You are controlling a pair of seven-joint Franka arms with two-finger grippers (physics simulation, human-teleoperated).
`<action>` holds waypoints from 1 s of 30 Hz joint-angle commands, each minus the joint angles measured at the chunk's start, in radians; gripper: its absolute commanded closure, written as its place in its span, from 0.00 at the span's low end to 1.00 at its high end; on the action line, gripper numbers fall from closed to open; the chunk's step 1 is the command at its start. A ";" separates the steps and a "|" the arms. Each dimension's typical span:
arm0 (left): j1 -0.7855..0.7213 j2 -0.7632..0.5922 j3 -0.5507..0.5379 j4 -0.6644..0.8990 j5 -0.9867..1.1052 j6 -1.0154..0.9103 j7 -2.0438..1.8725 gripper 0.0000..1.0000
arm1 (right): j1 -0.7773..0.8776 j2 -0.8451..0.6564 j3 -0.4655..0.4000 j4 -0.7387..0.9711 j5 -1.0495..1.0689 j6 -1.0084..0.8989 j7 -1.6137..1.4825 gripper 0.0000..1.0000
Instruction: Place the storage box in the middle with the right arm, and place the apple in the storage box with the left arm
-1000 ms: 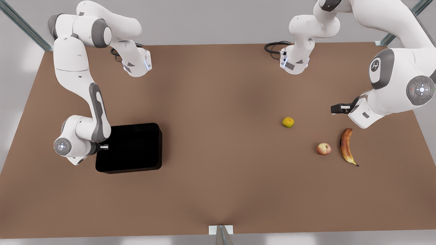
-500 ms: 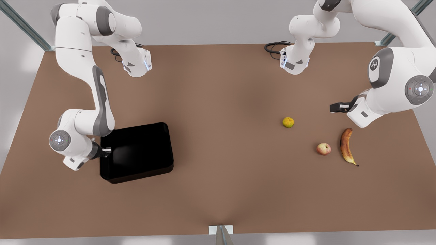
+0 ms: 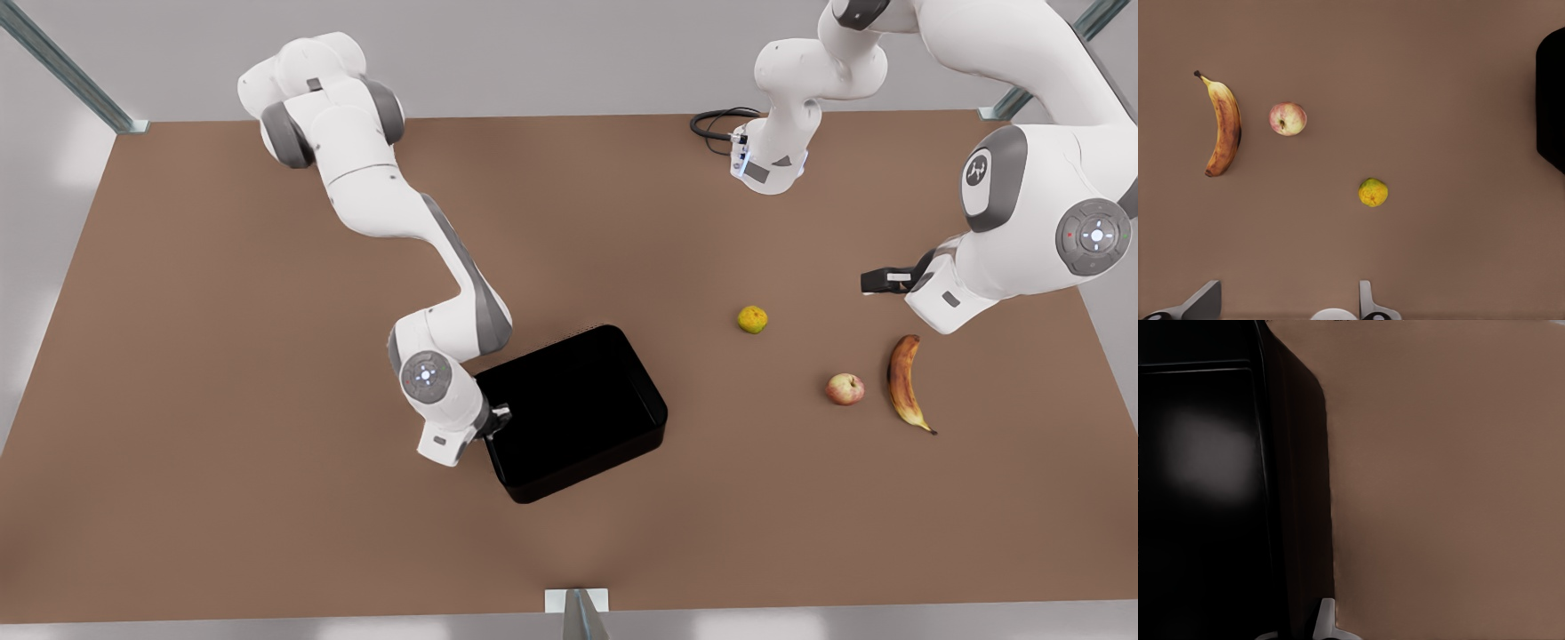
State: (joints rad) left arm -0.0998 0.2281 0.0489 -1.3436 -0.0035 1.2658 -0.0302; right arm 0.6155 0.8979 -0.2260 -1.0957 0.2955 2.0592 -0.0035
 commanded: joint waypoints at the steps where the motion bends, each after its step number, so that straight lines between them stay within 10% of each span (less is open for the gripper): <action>1: 0.000 -0.001 0.000 0.000 0.000 -0.002 -0.001 0.00 | 0.006 0.030 0.001 0.020 0.033 0.072 0.395 0.79; 4: 0.000 0.000 0.000 -0.002 0.000 -0.003 -0.001 0.00 | 0.006 0.044 0.010 0.007 0.033 0.073 0.389 0.79; 5: 0.000 0.001 0.000 -0.002 0.000 -0.002 -0.002 0.00 | 0.004 0.047 0.010 -0.001 0.033 0.075 0.389 0.18; 6: 0.000 0.000 0.000 -0.002 0.000 -0.003 -0.001 0.00 | 0.006 0.050 0.010 -0.001 0.031 0.076 0.387 0.00; 10: 0.008 -0.004 0.002 0.006 0.002 -0.003 0.004 0.00 | 0.012 -0.059 0.011 0.000 0.024 0.049 0.392 0.00; 14: 0.008 -0.022 0.048 -0.032 0.007 0.007 -0.020 0.00 | -0.152 -0.344 -0.116 -0.058 0.013 -0.469 0.384 0.00; 20: 0.015 0.039 0.089 -0.462 -0.009 0.773 0.038 0.00 | -0.467 -0.531 -0.118 -0.055 -0.323 -0.746 -0.156 0.00; 30: 0.066 0.240 0.089 -0.485 -0.009 0.873 0.477 0.00 | -0.536 -0.754 0.056 -0.263 -0.348 -0.676 -0.148 0.00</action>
State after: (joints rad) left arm -0.0339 0.4569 0.1384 -1.8289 -0.0106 2.0414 0.1413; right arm 0.0783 0.1464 -0.1708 -1.3563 -0.0428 1.4034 0.0297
